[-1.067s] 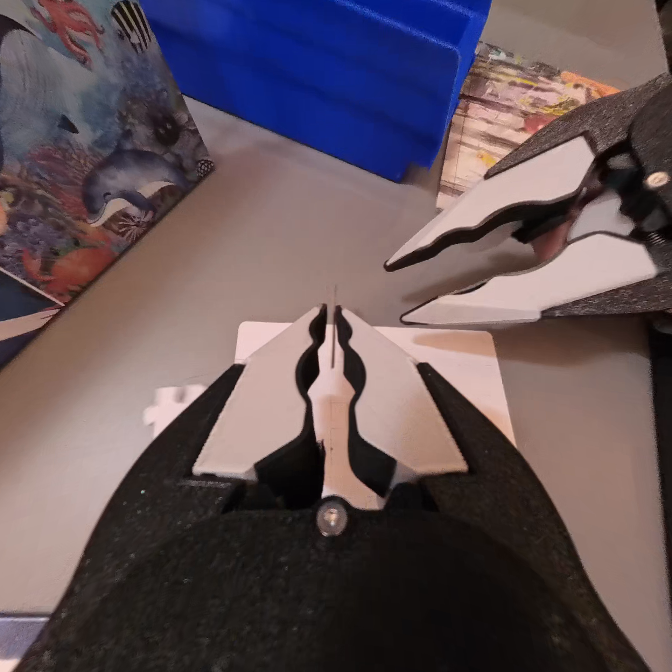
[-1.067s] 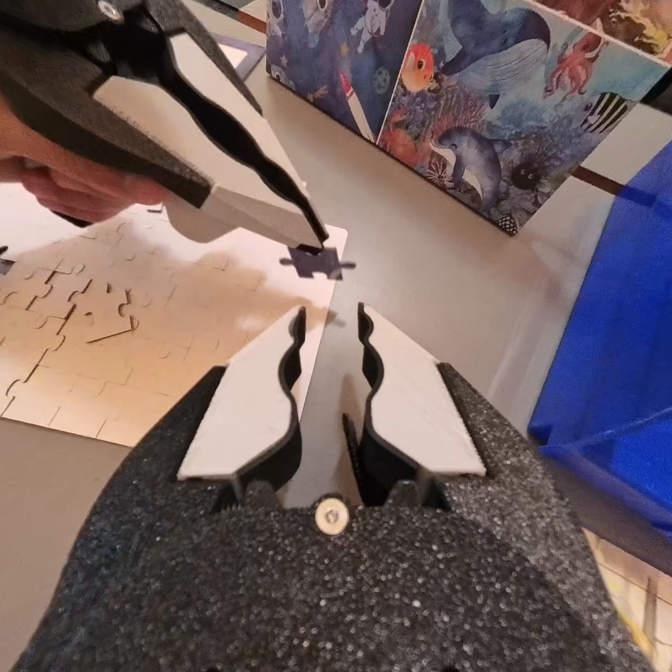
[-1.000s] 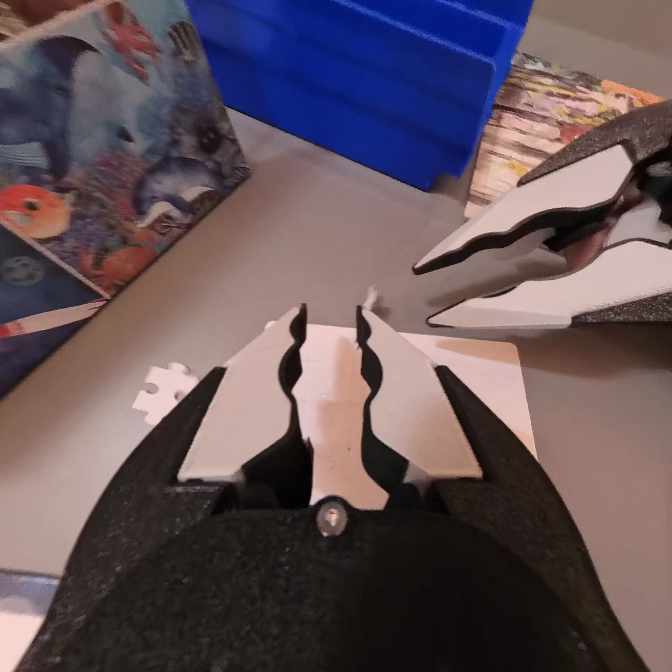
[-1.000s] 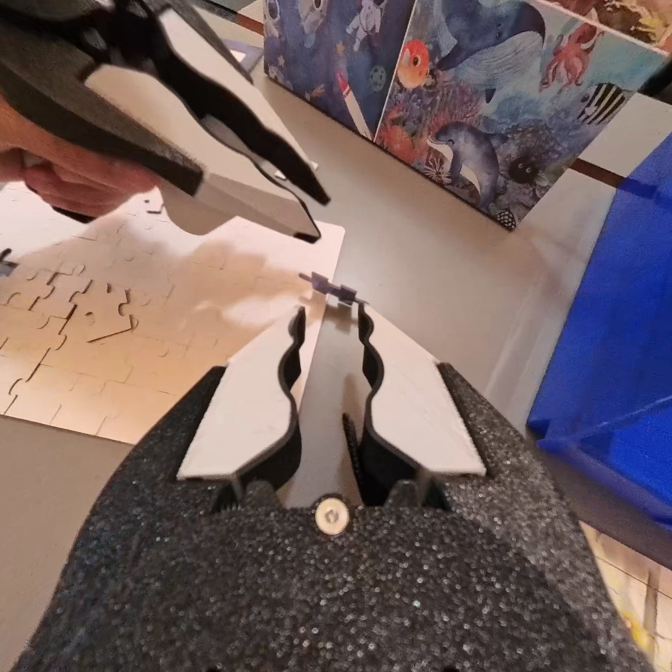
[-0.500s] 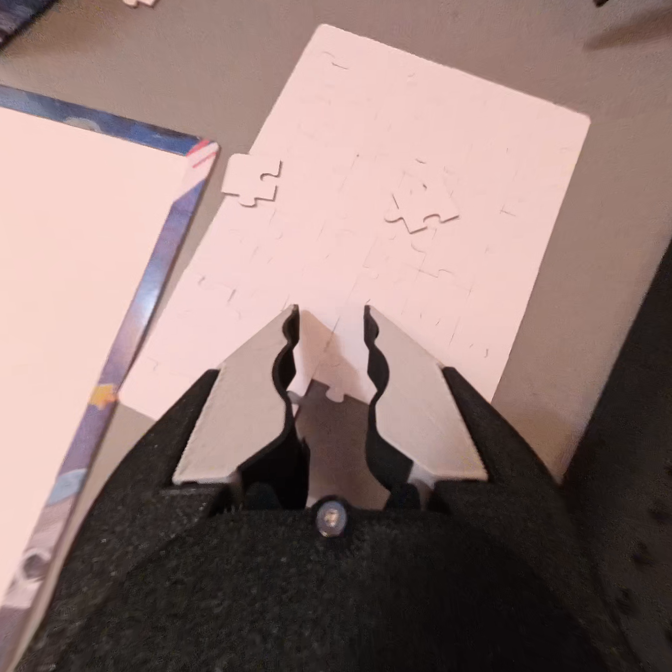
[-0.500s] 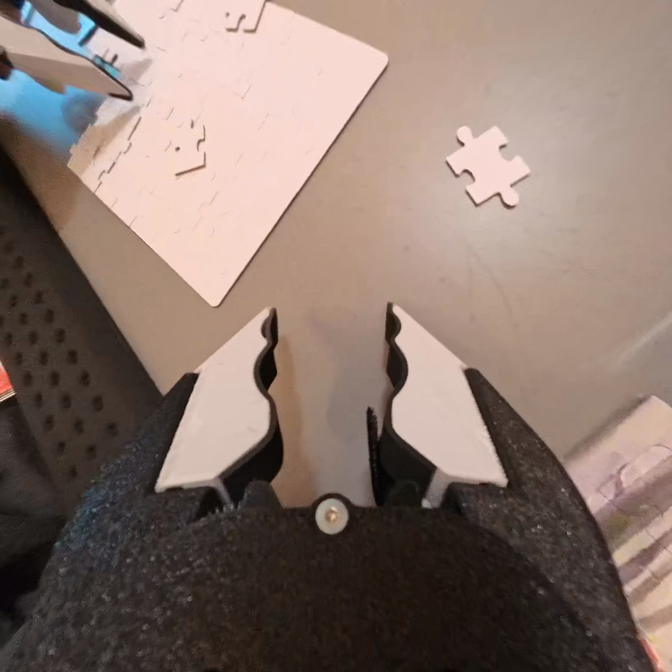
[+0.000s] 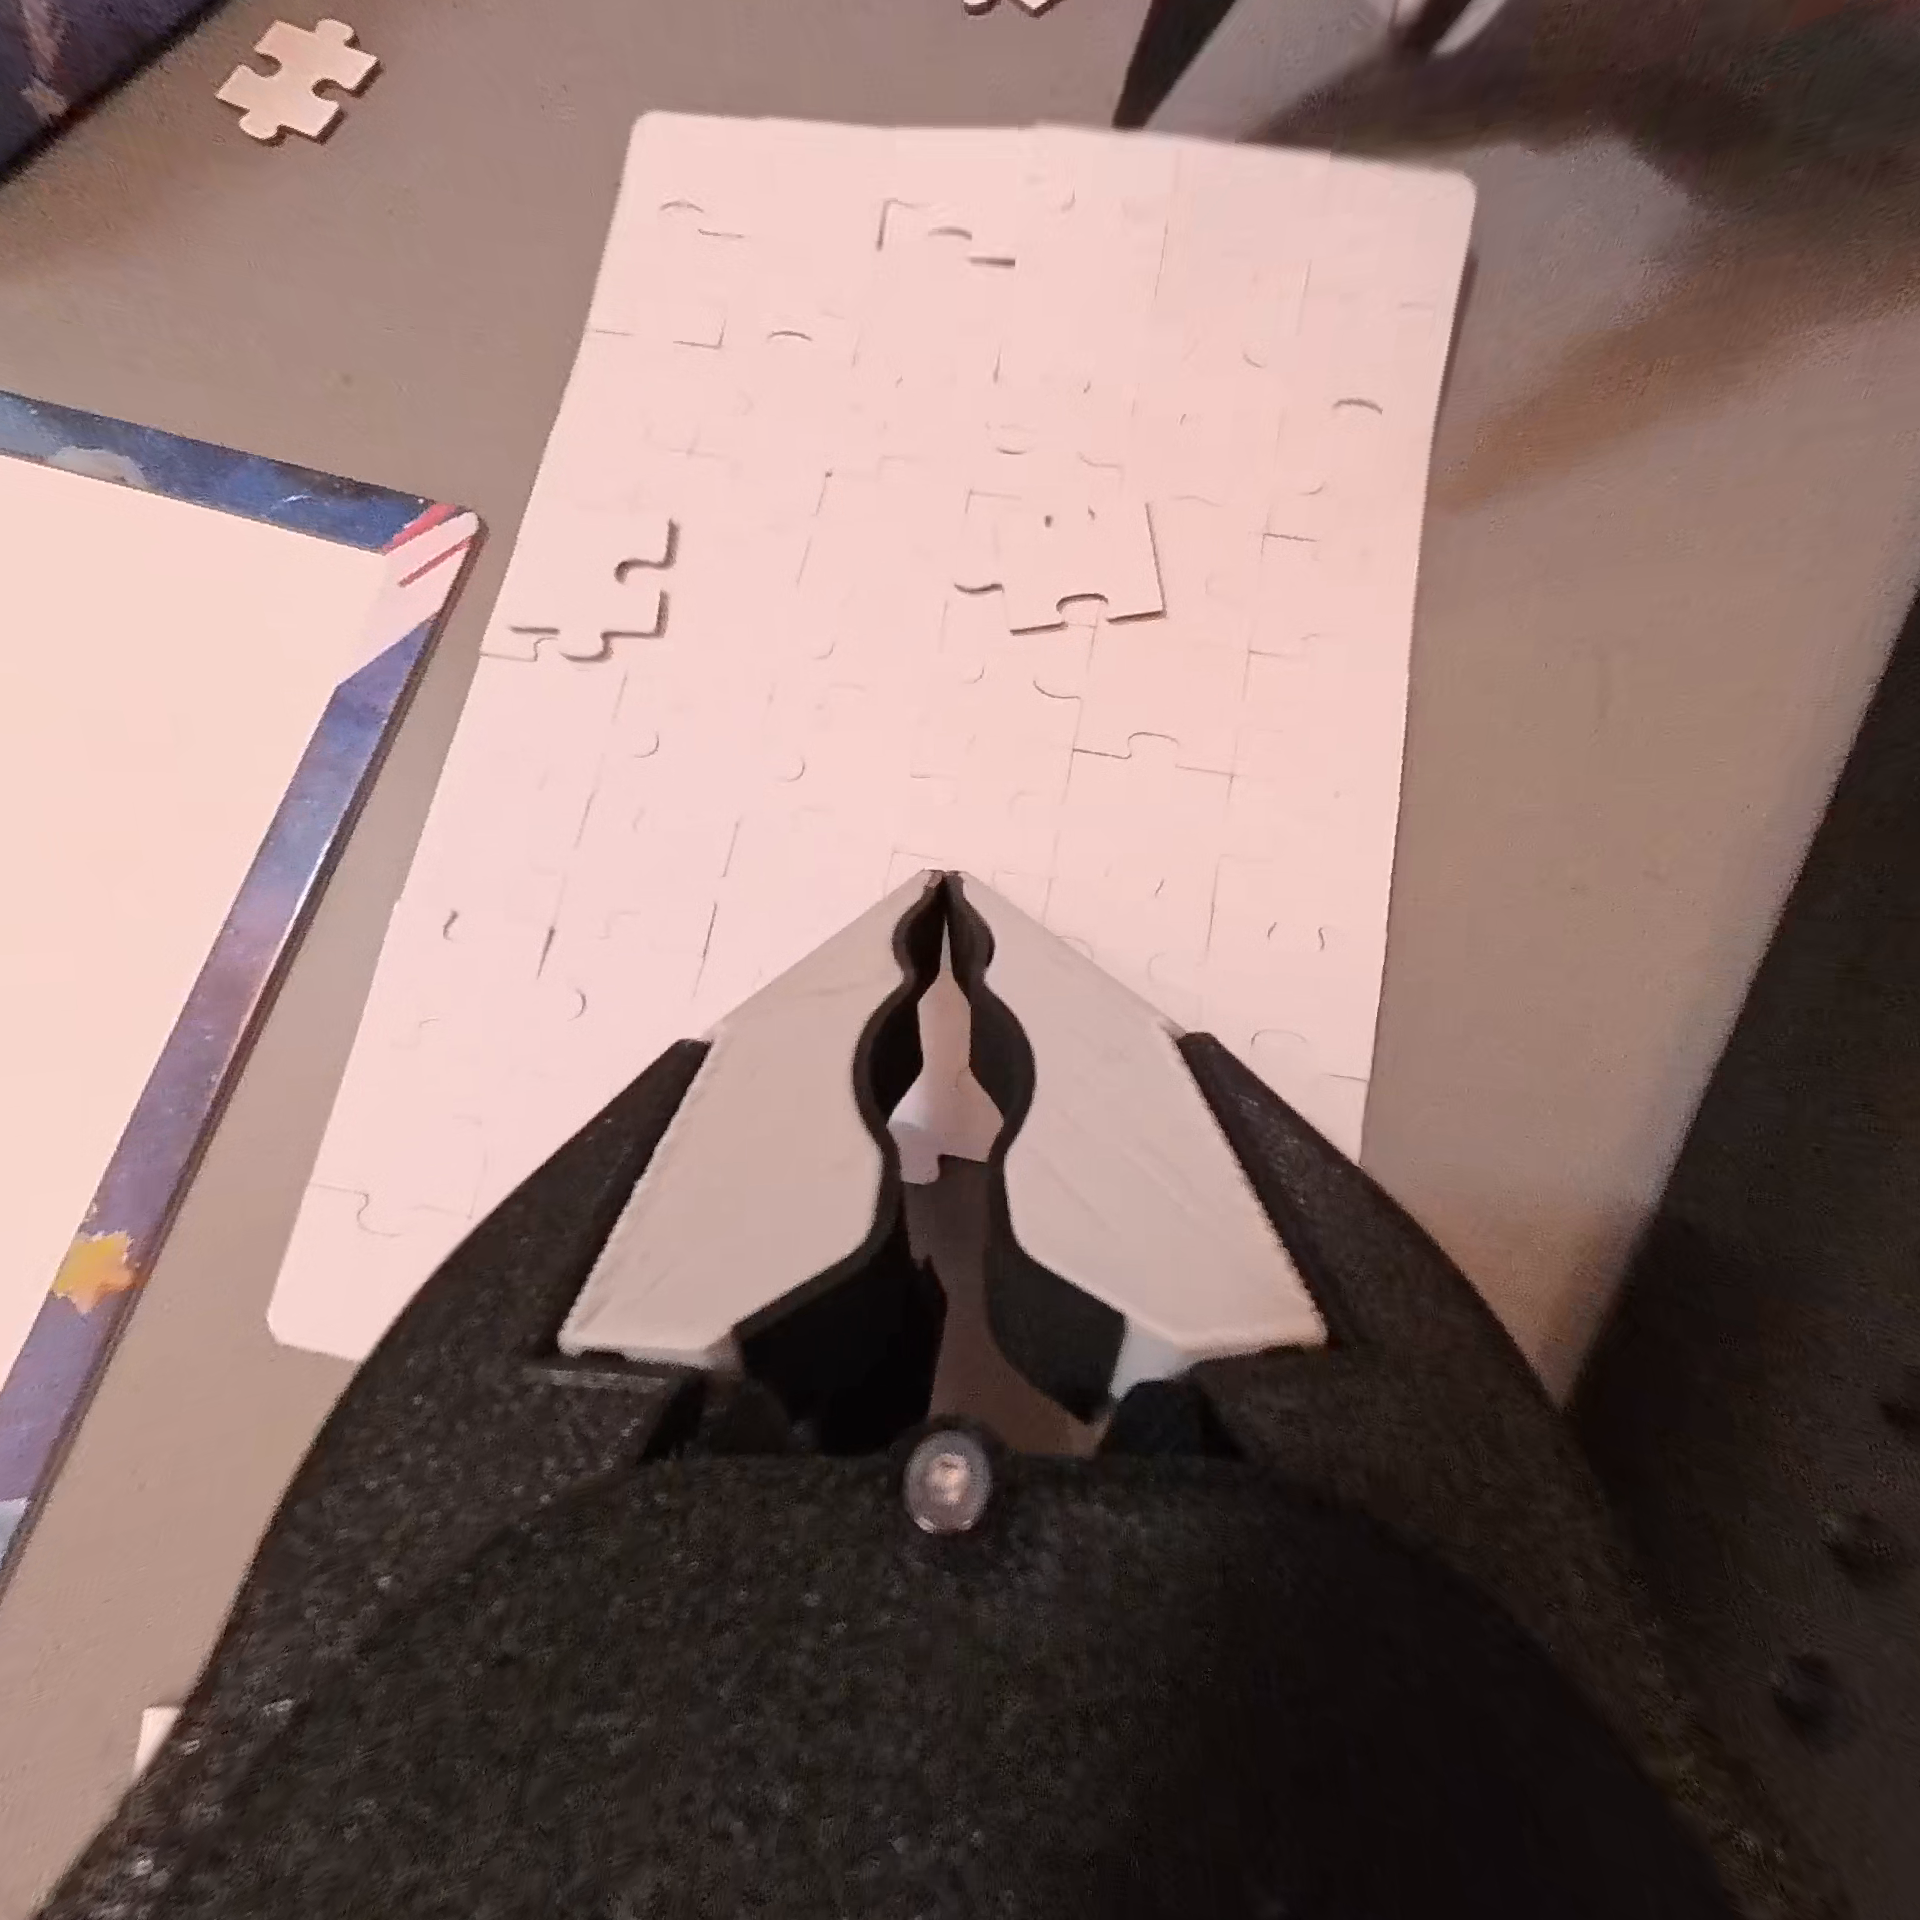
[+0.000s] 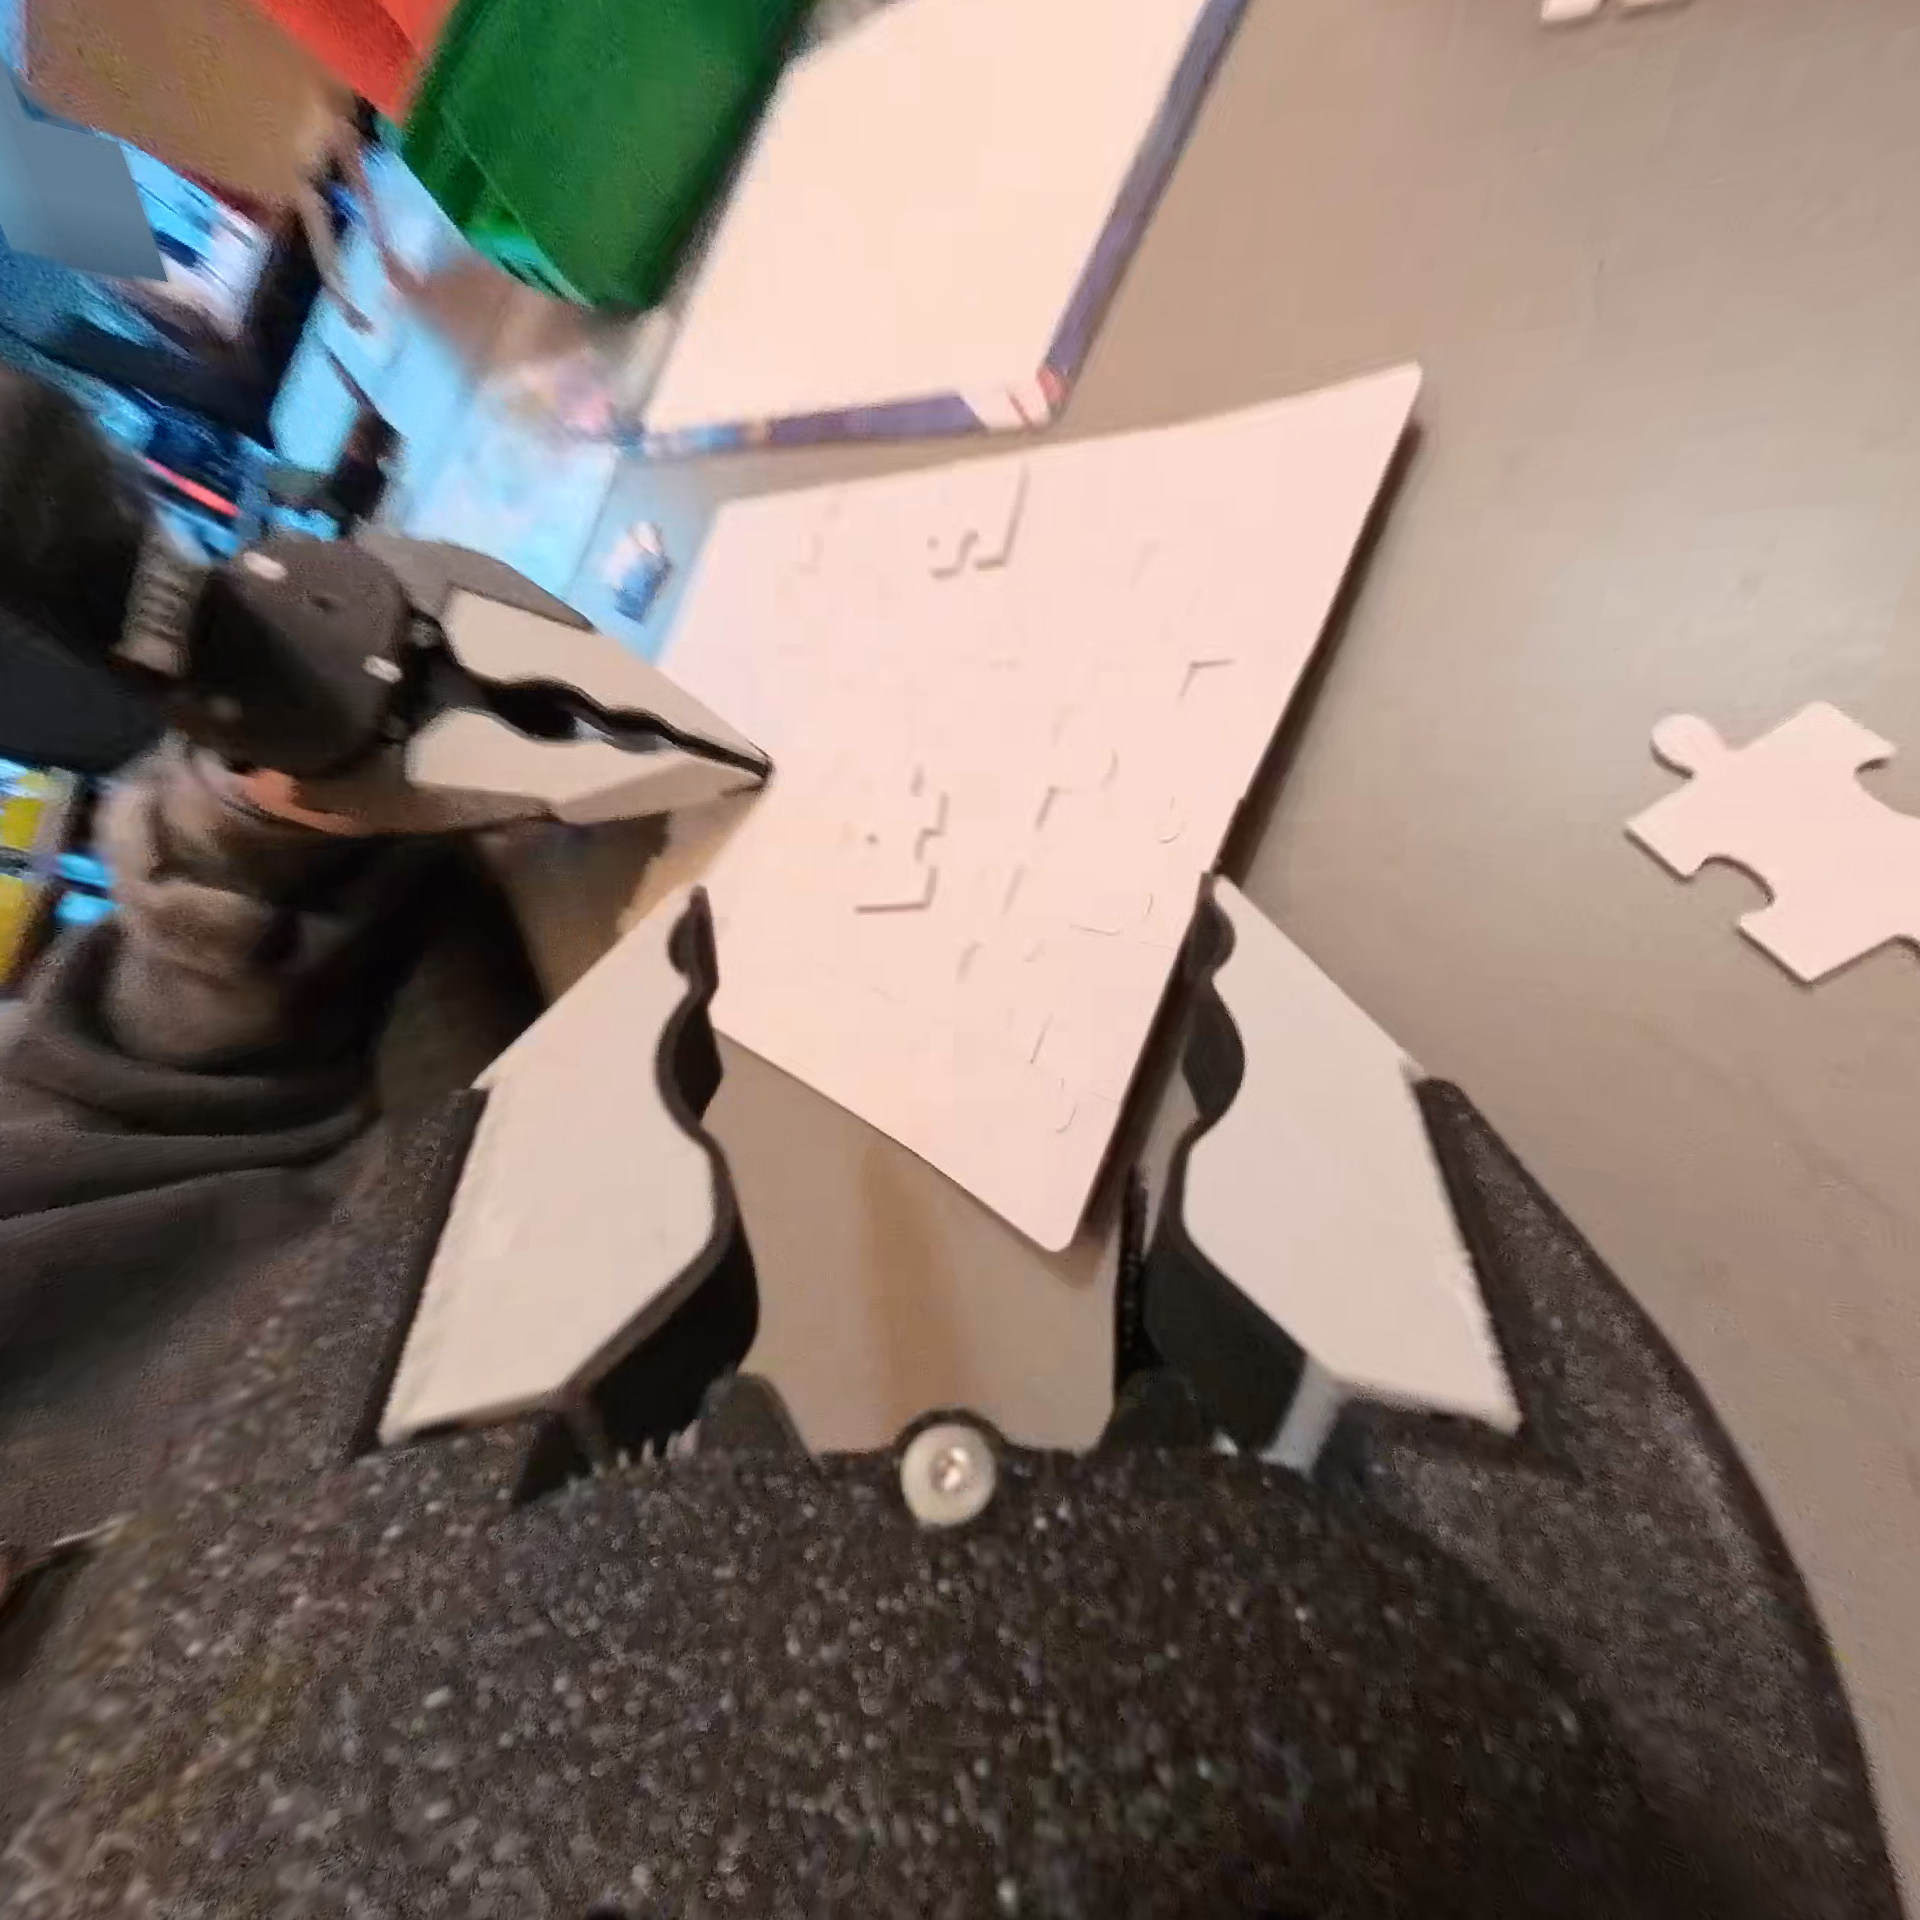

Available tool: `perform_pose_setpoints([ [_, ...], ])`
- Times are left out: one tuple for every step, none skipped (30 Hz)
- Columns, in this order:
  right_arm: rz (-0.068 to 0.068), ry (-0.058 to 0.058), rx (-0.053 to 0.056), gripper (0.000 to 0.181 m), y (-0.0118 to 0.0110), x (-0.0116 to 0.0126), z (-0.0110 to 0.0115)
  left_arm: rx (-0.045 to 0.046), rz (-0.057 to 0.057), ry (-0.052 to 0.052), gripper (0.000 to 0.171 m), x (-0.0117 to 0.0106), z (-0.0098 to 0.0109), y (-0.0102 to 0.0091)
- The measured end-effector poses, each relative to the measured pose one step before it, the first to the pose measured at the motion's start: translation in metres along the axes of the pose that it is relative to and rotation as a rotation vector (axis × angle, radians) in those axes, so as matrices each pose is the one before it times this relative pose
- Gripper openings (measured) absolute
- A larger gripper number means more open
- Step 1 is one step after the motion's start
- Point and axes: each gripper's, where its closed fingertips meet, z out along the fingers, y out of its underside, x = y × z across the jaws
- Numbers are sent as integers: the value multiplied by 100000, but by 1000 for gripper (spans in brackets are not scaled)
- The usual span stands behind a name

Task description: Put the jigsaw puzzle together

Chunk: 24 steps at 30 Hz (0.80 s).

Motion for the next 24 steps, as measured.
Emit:
perform_pose_setpoints([
  [1610, -10228, 8746, 71, -1396, -1422, -1067, 136, -384, 476, 0, 3, 11, -31],
  [2551, -22442, 8374, 15, -1541, -3388, -1254, 496, -567, 822, 0, 95, 70, -90],
  [4013, -21916, 9393, 20, -1775, -3428, -903, 806, -847, 1288, 0, 230, 153, -171],
  [2751, -10274, 5395, 25, -1087, -1886, -164, 519, -416, 1388, 0, 342, 170, -193],
  [-1490, -2977, -1680, 39, 143, -915, 289, 48, 519, 782, 0, 349, 236, -216],
  [-3306, -917, -3859, 43, 582, -573, 449, -132, 944, -16, 0, 301, 315, -292],
  [-2909, 3993, -4303, 43, 524, 327, 249, -177, 1018, -678, 0, 247, 398, -375],
  [-1740, 13867, -3621, 45, 304, 1968, -346, -379, 1206, -1220, 0, 166, 393, -381],
  [-1062, 19458, -3027, 47, 283, 3035, -916, -609, 1752, -1547, 0, 134, 306, -309],
  [-1249, 22312, -5164, 50, 793, 3718, -1099, -483, 2068, -1670, 0, 87, 234, -253],
  [-2195, 21630, -8523, 55, 1532, 3725, -784, -148, 1330, -1303, 0, 75, 161, -179],
  [-1841, 15212, -9354, 60, 1786, 2674, -198, 56, 37, -499, 0, 83, 68, -93],
  [-771, 7819, -8024, 67, 1574, 1262, 340, 226, -747, 141, 0, 61, 2, -31],
  [-1364, 738, -5508, 72, 1015, -107, 556, 354, -1127, 557, 0, 29, -5, -4],
  [-2664, 2382, 4159, 72, -628, -99, 24, 350, -1415, 799, 0, -27, 4, 9],
  [612, -716, 1261, 72, -315, -486, 219, 212, -1258, 678, 0, -27, -1, -12],
  [744, -3598, -2572, 72, 179, -938, 529, 99, -579, 194, 0, -2, -6, 3],
  [-1658, 2249, -155, 72, -134, -242, 358, 66, 123, -280, 0, 3, -18, 10],
  [-1770, 2040, -2159, 73, 217, -333, 361, 19, 219, -289, 0, 35, 6, 1],
  [-1592, 1629, -90, 82, -149, -481, 163, -25, -50, -213, 0, 24, 11, 2],
  [-939, -63, -1458, 94, -2, -616, 191, -5, -303, -106, 0, -33, 15, 17],
  [561, 60, -1319, 101, -6, -381, 112, -20, -442, 146, 0, 51, 48, -47],
  [1840, -1167, -432, 106, -51, -269, -19, 1, -498, 376, 0, 37, 51, -48],
  [2698, -3637, 487, 114, -197, -447, -79, 23, -517, 463, 0, 11, 3, -1],
])
